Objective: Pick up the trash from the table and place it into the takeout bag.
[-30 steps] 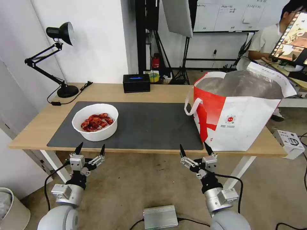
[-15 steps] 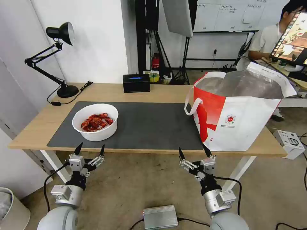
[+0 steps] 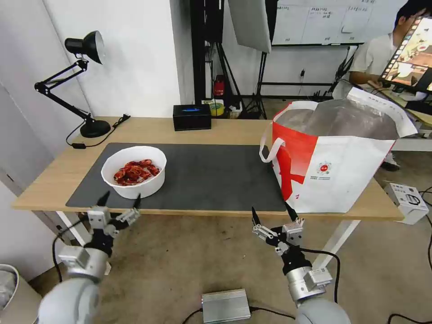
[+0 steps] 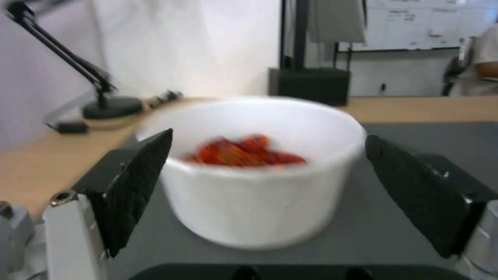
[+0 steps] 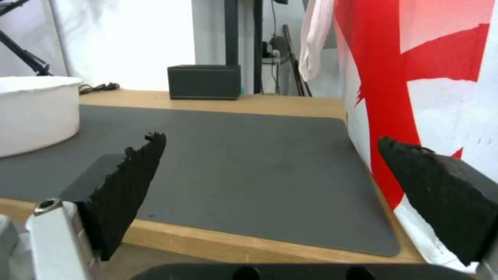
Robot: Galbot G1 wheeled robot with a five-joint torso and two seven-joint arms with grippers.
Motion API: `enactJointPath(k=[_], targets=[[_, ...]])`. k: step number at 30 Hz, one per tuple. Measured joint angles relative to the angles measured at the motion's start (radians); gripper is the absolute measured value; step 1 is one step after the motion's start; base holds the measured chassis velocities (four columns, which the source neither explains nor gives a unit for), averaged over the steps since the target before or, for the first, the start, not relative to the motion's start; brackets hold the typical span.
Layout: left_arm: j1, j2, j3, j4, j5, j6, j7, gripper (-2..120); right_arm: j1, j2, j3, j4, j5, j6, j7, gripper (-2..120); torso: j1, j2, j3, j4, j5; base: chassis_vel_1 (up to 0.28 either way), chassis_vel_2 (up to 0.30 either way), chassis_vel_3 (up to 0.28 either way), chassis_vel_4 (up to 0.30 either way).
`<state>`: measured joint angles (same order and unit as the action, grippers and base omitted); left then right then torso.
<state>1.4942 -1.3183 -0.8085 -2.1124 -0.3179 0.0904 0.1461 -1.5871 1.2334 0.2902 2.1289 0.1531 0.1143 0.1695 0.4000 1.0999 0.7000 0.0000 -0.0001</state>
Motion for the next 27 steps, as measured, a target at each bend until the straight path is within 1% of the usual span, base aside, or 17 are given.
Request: enactJointPath(k=[1,3,4,7,8,11,12,14,15,18,19,21,22,23,24,26,27], targets=[[0.000,0.000,0.000,0.000,0.000,0.000,0.000,100,0.000,0.000,0.000,0.000,0.000,0.000,0.000,100,0.000,0.000,0.000,0.0000,0.0000,0.000,0.000,0.000,0.000],[-0.025,0.037,-0.034,-0.020,-0.028,0.041,-0.006,100,0.000,0.000,0.000,0.000,0.000,0.000,0.000,100,0.000,0.000,0.000,0.0004,0.0000,0.000,0.000,0.000,0.000],[-0.025,0.037,-0.034,-0.020,-0.028,0.041,-0.006,100,0.000,0.000,0.000,0.000,0.000,0.000,0.000,100,0.000,0.000,0.000,0.0004,0.0000,0.000,0.000,0.000,0.000],[-0.085,0.116,-0.029,-0.047,-0.100,0.155,-0.048,100,0.000,0.000,0.000,0.000,0.000,0.000,0.000,100,0.000,0.000,0.000,0.0000,0.0003,0.000,0.000,0.000,0.000],[-0.085,0.116,-0.029,-0.047,-0.100,0.155,-0.048,100,0.000,0.000,0.000,0.000,0.000,0.000,0.000,100,0.000,0.000,0.000,0.0000,0.0003,0.000,0.000,0.000,0.000],[-0.136,0.183,0.000,-0.040,-0.165,0.268,-0.093,100,0.000,0.000,0.000,0.000,0.001,0.000,0.001,100,0.000,0.000,0.000,0.0000,0.0000,0.000,0.000,0.000,0.000],[-0.136,0.183,0.000,-0.040,-0.165,0.268,-0.093,100,0.000,0.000,0.000,0.000,0.001,0.000,0.001,100,0.000,0.000,0.000,0.0000,0.0000,0.000,0.000,0.000,0.000],[-0.169,0.224,0.016,-0.022,-0.217,0.334,-0.117,100,0.000,0.000,0.000,0.000,0.001,0.000,0.001,100,0.000,0.000,0.000,0.0001,0.0000,0.000,0.000,0.000,0.000],[-0.169,0.224,0.016,-0.022,-0.217,0.334,-0.117,100,0.000,0.000,0.000,0.000,0.001,0.000,0.001,100,0.000,0.000,0.000,0.0001,0.0000,0.000,0.000,0.000,0.000],[-0.240,0.291,0.037,0.018,-0.307,0.441,-0.155,100,0.000,0.000,0.000,0.000,0.001,0.000,0.001,100,0.000,0.000,0.000,0.0001,-0.0001,0.000,0.000,0.000,0.000],[-0.240,0.291,0.037,0.018,-0.307,0.441,-0.155,100,0.000,0.000,0.000,0.000,0.001,0.000,0.001,100,0.000,0.000,0.000,0.0001,-0.0001,0.000,0.000,0.000,0.000],[-0.295,0.329,0.049,0.047,-0.361,0.505,-0.180,100,0.000,0.000,0.000,0.000,0.001,0.000,0.001,100,0.000,0.000,0.000,0.0000,0.0001,0.000,0.000,0.000,0.000],[-0.316,0.342,0.056,0.061,-0.370,0.523,-0.186,100,0.000,0.000,0.000,0.000,0.001,0.000,0.001,100,0.000,0.000,0.000,0.0000,0.0000,0.000,0.000,0.000,0.000],[-0.316,0.342,0.056,0.061,-0.370,0.523,-0.186,100,0.000,0.000,0.000,0.000,0.001,0.000,0.001,100,0.000,0.000,0.000,0.0000,0.0000,0.000,0.000,0.000,0.000],[-0.339,0.357,0.066,0.078,-0.378,0.537,-0.189,100,0.000,0.000,0.000,0.000,0.001,0.000,0.001,100,0.000,0.000,0.000,0.0000,0.0001,0.000,0.000,0.000,0.000],[-0.383,0.377,0.090,0.108,-0.414,0.582,-0.199,100,0.000,0.000,0.000,0.001,0.001,0.000,0.000,100,0.000,0.000,0.000,0.0001,0.0001,0.000,0.000,0.000,0.000],[-0.383,0.377,0.090,0.108,-0.414,0.582,-0.199,100,0.000,0.000,0.000,0.001,0.001,0.000,0.000,100,0.000,0.000,0.000,0.0001,0.0001,0.000,0.000,0.000,0.000]])
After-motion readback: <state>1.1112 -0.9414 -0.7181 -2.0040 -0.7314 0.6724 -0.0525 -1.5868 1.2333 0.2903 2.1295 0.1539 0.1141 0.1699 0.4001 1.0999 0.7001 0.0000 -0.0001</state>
